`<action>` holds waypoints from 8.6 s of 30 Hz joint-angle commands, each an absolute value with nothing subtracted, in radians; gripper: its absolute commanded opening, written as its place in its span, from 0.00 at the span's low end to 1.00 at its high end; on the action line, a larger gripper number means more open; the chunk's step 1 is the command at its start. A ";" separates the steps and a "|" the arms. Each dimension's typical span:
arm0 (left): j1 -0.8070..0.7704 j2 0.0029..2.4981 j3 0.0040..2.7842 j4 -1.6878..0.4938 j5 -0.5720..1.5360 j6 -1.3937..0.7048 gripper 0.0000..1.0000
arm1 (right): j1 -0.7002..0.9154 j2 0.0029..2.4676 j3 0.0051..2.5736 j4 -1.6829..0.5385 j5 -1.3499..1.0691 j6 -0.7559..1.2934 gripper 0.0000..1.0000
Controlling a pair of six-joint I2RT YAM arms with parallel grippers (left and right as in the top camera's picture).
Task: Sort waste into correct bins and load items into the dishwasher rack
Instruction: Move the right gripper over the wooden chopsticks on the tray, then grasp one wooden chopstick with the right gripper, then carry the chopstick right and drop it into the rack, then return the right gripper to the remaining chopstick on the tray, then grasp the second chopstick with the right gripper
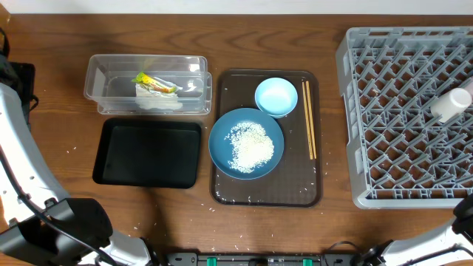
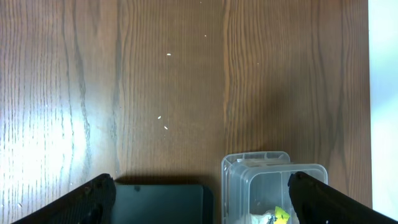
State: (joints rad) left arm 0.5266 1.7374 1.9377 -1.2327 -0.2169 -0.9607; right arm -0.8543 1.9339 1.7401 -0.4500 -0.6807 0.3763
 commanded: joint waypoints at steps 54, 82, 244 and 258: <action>0.529 1.744 1.937 -1.238 -0.237 -0.947 0.92 | 0.367 1.971 1.690 -1.173 0.104 0.336 0.45; 0.529 1.744 1.937 -1.238 -0.237 -0.947 0.92 | 0.278 2.127 1.584 -0.989 -0.072 0.182 0.26; 0.529 1.744 1.937 -1.238 -0.237 -0.947 0.92 | 0.250 2.010 1.287 -0.541 -0.004 0.168 0.34; 0.529 1.744 1.937 -1.238 -0.237 -0.947 0.92 | 0.250 2.016 1.275 -0.522 -0.003 0.172 0.24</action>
